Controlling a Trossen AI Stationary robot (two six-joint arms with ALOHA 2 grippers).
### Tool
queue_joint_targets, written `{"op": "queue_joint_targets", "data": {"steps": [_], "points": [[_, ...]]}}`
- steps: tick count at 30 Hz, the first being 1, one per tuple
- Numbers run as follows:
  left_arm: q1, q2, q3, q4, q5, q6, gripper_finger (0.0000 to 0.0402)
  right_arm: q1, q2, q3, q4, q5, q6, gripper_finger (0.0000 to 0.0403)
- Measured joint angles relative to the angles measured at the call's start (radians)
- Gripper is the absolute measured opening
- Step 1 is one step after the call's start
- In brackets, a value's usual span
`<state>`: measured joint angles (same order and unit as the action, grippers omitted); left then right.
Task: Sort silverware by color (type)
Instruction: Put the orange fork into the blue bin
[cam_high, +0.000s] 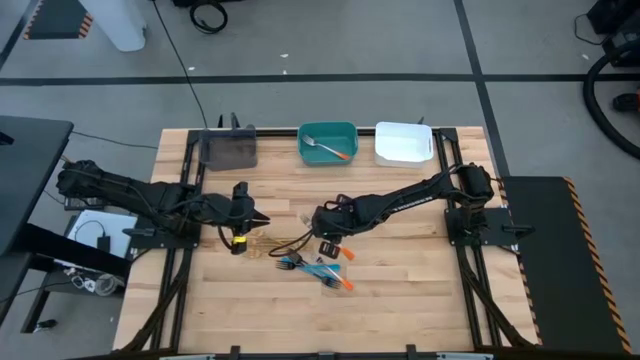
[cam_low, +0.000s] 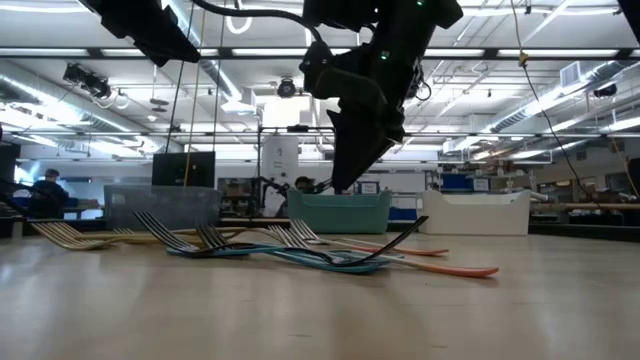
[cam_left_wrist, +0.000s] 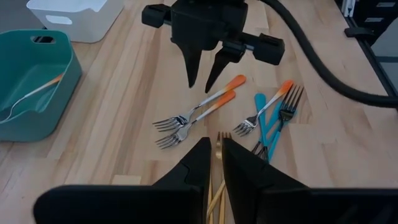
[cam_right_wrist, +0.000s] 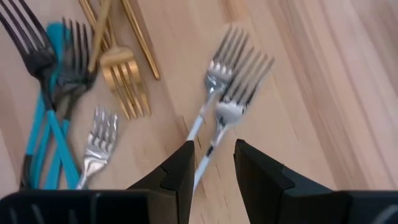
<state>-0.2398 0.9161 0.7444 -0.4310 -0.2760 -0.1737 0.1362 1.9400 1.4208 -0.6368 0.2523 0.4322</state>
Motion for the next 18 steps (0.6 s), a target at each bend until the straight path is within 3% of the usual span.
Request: {"op": "queue_joint_targets", "data": {"steps": [18], "points": [[0.000,0.000,0.000,-0.062,0.000,-0.025,0.0050,-0.014,0.000,-0.027,0.052,-0.043,-0.017,0.0121]]}}
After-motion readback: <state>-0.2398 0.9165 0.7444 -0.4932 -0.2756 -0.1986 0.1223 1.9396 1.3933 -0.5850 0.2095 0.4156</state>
